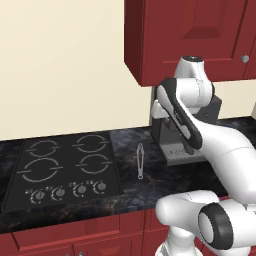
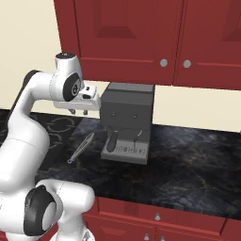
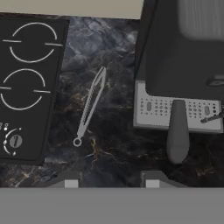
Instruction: Pick up the tongs from the counter and place them near the plate next to the oven.
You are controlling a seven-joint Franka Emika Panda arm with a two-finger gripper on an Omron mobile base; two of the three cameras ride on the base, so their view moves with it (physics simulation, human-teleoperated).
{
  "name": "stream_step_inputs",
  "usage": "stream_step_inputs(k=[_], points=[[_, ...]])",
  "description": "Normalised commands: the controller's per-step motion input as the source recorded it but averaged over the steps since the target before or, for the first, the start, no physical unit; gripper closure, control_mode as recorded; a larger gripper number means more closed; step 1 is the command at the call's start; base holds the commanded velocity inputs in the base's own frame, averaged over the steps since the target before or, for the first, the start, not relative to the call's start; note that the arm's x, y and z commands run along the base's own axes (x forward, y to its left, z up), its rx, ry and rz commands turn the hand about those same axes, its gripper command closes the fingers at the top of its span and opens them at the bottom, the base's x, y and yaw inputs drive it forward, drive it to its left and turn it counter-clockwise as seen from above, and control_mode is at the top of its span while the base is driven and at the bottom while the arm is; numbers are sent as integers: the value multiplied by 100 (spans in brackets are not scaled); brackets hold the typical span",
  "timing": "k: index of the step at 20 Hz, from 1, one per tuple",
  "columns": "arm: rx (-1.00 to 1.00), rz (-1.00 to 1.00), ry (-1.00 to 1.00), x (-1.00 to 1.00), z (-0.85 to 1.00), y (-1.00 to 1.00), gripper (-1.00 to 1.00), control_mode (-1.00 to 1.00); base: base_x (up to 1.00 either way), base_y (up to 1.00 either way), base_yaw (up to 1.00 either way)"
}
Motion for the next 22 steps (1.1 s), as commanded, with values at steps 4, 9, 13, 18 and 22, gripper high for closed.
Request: stream_step_inputs(k=[4,9,13,18,22], points=[[0,8,0,-28,-1,13,-100,-100,0,0,0],[-2,2,0,-11,-5,62,-100,-100,0,0,0],[-3,0,3,6,-22,51,-100,-100,0,0,0],[5,-6,16,1,-83,17,-100,-100,0,0,0],[13,-10,21,2,-100,0,-100,-100,0,0,0]])
